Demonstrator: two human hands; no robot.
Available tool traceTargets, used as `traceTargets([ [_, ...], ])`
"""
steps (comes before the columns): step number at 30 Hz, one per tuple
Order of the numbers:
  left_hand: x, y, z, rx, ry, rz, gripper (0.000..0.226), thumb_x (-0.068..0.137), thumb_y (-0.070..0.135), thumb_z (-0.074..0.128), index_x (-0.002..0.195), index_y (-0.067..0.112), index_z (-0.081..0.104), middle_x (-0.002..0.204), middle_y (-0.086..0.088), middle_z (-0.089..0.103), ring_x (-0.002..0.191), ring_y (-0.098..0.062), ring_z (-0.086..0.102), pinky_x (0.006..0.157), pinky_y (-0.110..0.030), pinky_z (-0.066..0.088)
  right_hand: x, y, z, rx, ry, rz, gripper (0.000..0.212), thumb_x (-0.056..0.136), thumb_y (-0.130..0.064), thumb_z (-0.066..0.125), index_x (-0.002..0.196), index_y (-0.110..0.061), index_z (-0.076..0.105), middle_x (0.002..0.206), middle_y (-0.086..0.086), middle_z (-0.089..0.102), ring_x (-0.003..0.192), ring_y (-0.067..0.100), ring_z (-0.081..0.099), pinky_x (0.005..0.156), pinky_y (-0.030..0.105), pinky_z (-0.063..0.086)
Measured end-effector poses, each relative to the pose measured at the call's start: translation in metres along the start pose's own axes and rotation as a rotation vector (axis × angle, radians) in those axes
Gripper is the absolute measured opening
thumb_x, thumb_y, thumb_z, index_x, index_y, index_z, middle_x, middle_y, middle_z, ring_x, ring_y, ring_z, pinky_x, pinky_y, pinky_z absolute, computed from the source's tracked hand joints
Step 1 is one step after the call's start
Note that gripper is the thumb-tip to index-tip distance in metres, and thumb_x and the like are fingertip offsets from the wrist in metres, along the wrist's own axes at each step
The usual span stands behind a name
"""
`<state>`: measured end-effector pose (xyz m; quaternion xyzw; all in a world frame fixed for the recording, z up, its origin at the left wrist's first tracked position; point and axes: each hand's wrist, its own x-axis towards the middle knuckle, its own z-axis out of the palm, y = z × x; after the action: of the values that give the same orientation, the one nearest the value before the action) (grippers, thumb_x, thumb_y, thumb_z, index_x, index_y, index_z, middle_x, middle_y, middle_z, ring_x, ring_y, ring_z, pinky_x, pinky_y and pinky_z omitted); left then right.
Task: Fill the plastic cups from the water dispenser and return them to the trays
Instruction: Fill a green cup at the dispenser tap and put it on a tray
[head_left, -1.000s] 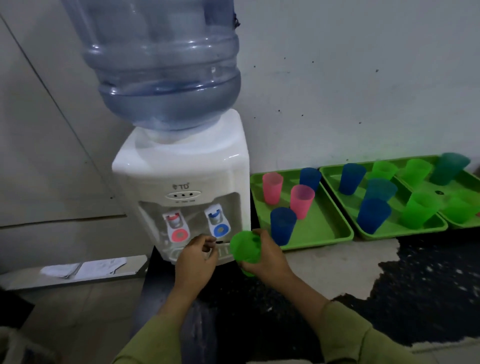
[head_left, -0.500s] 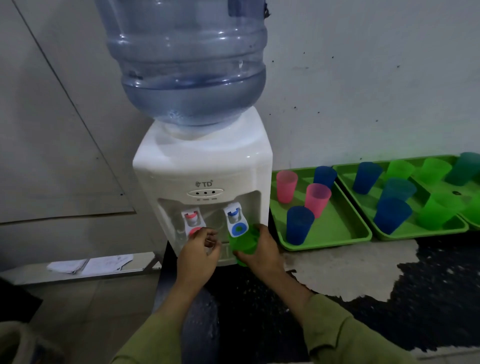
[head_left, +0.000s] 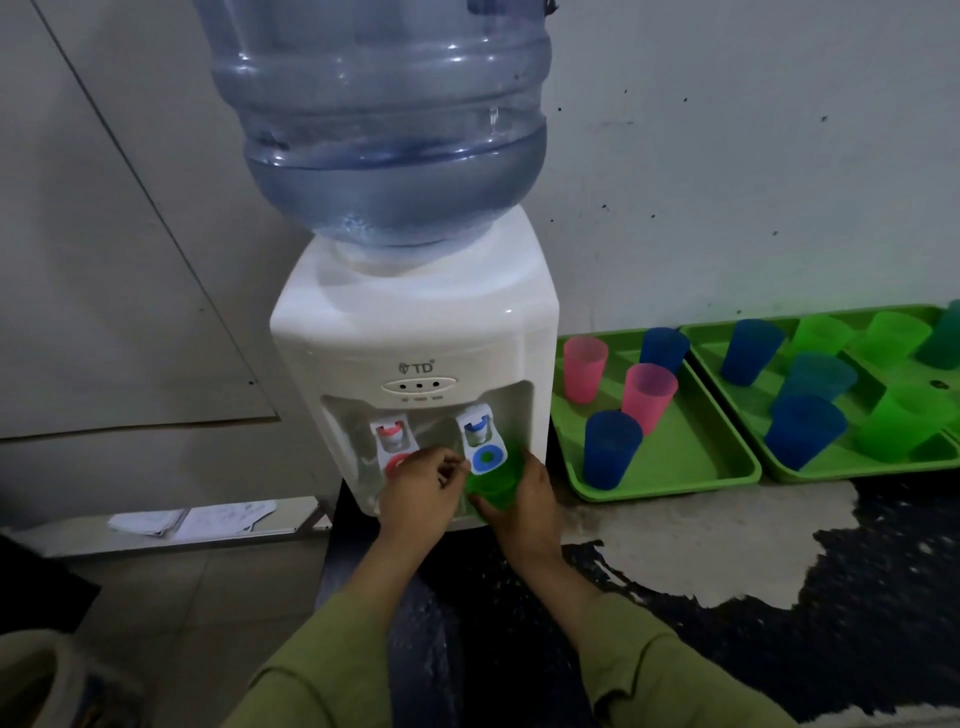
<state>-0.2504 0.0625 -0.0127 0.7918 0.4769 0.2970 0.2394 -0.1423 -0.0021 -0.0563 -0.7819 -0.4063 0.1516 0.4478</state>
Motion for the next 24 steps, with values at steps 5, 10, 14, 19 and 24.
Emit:
traceTargets([
  [5, 0.01, 0.006, 0.005, 0.079, -0.072, -0.113, 0.018, 0.088, 0.033, 0.059, 0.086, 0.017, 0.066, 0.084, -0.001, 0.07, 0.075, -0.018, 0.063, 0.066, -0.028, 0.049, -0.001, 0.0, 0.0, -0.009, 0.026, 0.024, 0.07, 0.067, -0.032, 0.08, 0.124, -0.008, 0.047, 0.114, 0.012, 0.05, 0.104, 0.029, 0.055, 0.078, 0.035, 0.047],
  [10, 0.011, 0.007, 0.005, 0.209, -0.127, -0.102, 0.023, 0.091, 0.038, 0.051, 0.084, 0.018, 0.061, 0.087, -0.002, 0.068, 0.078, -0.02, 0.06, 0.062, -0.025, 0.039, 0.001, 0.001, 0.001, -0.002, 0.038, 0.013, 0.067, 0.067, -0.029, 0.08, 0.121, -0.006, 0.048, 0.113, 0.013, 0.051, 0.102, 0.029, 0.055, 0.077, 0.033, 0.046],
  [14, 0.004, 0.007, 0.004, 0.072, -0.124, -0.098, 0.019, 0.088, 0.032, 0.057, 0.081, 0.015, 0.061, 0.085, -0.001, 0.067, 0.077, -0.02, 0.061, 0.067, -0.029, 0.046, 0.001, 0.001, 0.0, 0.017, 0.022, 0.023, 0.067, 0.068, -0.028, 0.08, 0.123, -0.007, 0.048, 0.115, 0.013, 0.05, 0.104, 0.029, 0.055, 0.077, 0.032, 0.045],
  [19, -0.004, 0.009, -0.002, -0.105, -0.097, -0.132, 0.017, 0.083, 0.024, 0.06, 0.067, 0.019, 0.056, 0.066, 0.002, 0.061, 0.066, -0.019, 0.057, 0.065, -0.032, 0.046, 0.001, 0.001, -0.002, 0.038, 0.005, 0.024, 0.07, 0.067, -0.027, 0.082, 0.125, -0.009, 0.048, 0.118, 0.012, 0.049, 0.105, 0.029, 0.055, 0.079, 0.031, 0.045],
  [24, -0.004, 0.015, -0.013, -0.204, -0.076, -0.171, 0.029, 0.083, 0.019, 0.056, 0.055, 0.021, 0.048, 0.051, 0.004, 0.049, 0.053, -0.013, 0.045, 0.056, -0.03, 0.035, 0.0, 0.002, -0.001, 0.065, 0.022, 0.004, 0.073, 0.064, -0.03, 0.084, 0.125, -0.011, 0.049, 0.116, 0.011, 0.05, 0.103, 0.028, 0.057, 0.077, 0.027, 0.043],
])
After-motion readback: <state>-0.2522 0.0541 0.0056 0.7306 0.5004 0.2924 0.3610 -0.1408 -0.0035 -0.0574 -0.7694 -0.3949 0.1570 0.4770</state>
